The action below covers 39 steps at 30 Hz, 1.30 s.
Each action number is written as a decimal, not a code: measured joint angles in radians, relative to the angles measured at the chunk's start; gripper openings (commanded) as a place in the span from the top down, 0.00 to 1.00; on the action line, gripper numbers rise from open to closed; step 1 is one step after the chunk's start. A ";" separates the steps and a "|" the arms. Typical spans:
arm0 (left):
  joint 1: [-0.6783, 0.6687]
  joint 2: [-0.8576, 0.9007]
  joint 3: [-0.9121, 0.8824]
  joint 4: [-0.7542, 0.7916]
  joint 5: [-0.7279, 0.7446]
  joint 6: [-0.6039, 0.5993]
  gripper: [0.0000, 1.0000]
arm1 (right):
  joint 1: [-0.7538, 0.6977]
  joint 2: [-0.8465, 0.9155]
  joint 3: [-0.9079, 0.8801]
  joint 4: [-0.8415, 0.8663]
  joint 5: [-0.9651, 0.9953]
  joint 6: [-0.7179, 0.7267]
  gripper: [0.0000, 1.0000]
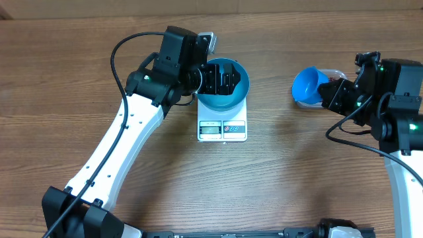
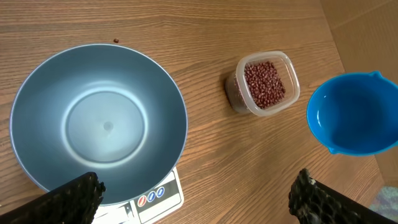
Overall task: Scoop item into bowl and weigh 150g on scale
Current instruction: 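Hold the scoop above the bean tub with the right gripper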
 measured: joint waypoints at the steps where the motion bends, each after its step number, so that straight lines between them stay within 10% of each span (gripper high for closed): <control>1: 0.000 0.000 0.000 0.000 0.000 0.000 0.00 | 0.000 0.000 0.000 0.000 0.000 0.001 0.96; 39: 0.000 0.000 0.000 0.000 -0.081 0.000 0.00 | 0.000 0.000 0.000 0.046 0.240 -0.110 0.96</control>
